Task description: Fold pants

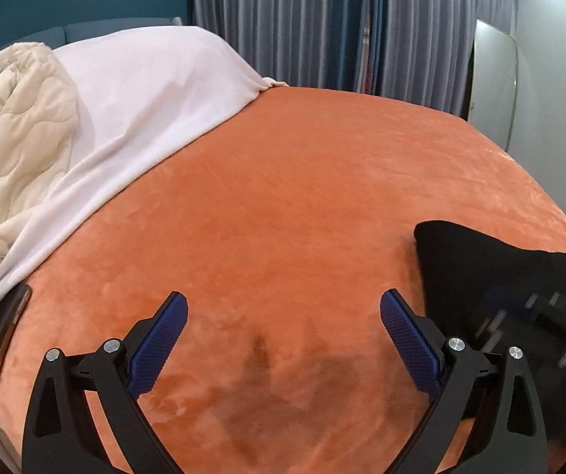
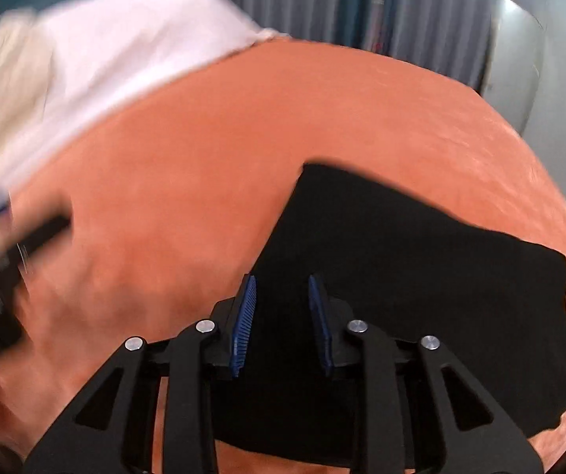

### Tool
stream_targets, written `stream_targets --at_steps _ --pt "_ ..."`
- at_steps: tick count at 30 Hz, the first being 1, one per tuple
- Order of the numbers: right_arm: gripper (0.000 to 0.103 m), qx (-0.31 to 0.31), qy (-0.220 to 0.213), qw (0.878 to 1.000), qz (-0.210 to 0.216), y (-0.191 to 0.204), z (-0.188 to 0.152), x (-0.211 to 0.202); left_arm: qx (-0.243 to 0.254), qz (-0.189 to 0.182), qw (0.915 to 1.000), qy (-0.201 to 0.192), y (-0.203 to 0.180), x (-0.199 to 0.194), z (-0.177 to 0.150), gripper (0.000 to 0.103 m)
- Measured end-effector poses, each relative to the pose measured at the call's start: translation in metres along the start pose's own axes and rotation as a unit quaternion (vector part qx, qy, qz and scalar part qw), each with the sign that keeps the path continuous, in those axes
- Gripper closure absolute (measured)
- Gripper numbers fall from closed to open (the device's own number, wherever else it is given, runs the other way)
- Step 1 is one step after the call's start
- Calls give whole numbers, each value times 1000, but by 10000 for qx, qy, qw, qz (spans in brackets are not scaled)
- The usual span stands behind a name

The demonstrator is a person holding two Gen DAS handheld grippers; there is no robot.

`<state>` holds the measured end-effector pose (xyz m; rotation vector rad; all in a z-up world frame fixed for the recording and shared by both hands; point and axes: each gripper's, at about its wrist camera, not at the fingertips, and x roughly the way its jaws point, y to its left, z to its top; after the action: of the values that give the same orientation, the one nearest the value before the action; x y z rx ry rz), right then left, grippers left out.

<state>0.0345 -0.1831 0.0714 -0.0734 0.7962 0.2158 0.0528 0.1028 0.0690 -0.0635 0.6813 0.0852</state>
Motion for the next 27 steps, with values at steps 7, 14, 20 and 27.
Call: stream_targets --at_steps 7,14,20,27 --pt "75 652 684 9955 21 -28 36 76 -145 -197 9997 46 -6 2 -1 6" --pt "77 464 6 9989 -33 -43 44 32 22 -275 9995 159 -17 11 -7 6" --pt "70 1280 423 9839 -1170 -208 0 27 392 -645 9970 186 -48 7 -17 6" --pt "73 2159 -333 9739 -612 -275 -42 -74 908 -1085 9899 106 -87 -3 -33 6"
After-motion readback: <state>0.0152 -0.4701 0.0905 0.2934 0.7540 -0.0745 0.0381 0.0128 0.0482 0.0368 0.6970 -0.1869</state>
